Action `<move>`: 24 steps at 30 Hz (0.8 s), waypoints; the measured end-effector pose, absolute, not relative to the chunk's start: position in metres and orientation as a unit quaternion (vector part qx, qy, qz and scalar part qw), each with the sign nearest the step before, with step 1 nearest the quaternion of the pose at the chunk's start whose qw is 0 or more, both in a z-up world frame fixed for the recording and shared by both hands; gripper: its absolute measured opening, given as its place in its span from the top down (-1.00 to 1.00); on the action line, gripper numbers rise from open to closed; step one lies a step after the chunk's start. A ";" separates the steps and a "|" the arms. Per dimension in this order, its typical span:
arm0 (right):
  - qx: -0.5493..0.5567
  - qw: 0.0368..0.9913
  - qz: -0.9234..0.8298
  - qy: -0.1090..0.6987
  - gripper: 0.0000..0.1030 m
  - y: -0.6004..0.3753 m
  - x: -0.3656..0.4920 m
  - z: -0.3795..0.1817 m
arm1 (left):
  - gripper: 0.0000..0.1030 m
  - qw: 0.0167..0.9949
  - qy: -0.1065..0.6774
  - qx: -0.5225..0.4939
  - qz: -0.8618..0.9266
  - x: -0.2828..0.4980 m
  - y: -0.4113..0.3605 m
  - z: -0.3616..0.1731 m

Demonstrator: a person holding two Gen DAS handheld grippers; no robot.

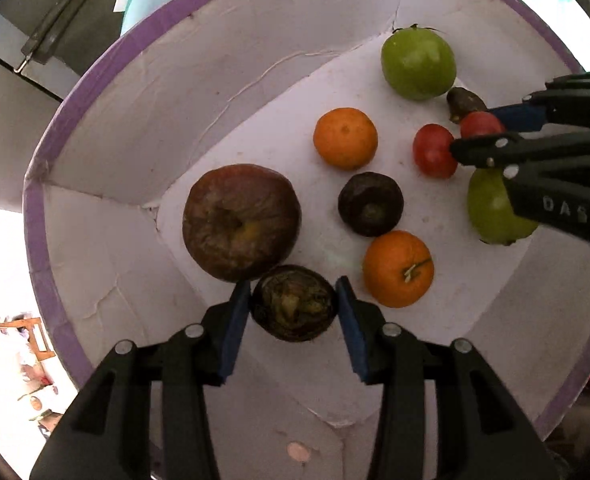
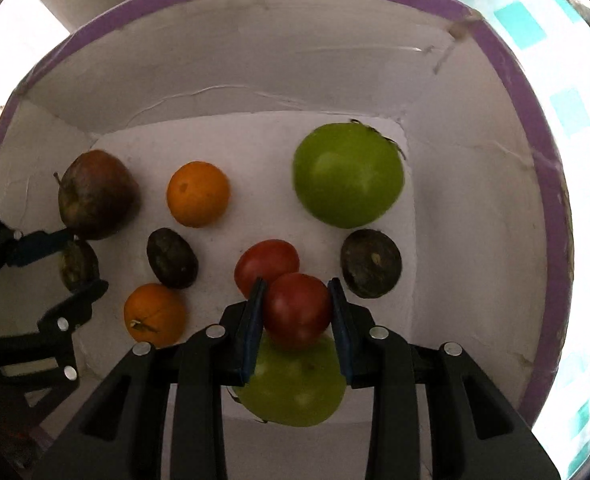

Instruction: Organize fruits

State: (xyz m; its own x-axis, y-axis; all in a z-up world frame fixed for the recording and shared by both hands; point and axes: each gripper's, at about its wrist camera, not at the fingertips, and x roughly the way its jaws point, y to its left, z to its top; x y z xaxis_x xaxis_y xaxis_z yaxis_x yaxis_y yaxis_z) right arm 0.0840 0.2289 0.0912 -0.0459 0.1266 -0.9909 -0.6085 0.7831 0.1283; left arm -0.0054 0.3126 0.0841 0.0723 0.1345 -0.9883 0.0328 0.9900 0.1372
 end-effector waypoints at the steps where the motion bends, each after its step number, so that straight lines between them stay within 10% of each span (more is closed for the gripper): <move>1: -0.170 0.667 0.271 0.672 0.37 0.226 0.087 0.091 | 0.09 0.730 0.679 0.068 0.034 -0.005 0.311 0.085; 6: -0.138 0.674 0.254 0.679 0.29 0.208 0.091 0.093 | 0.00 0.739 0.669 0.079 0.020 -0.010 0.300 0.092; 9: -0.134 0.688 0.245 0.670 -0.30 0.204 0.091 0.102 | -0.14 0.759 0.647 0.072 0.003 -0.012 0.296 0.105; 24: -0.154 0.767 0.285 0.554 -0.69 0.194 0.066 0.158 | -0.97 0.914 0.407 -0.007 0.012 -0.026 0.321 0.228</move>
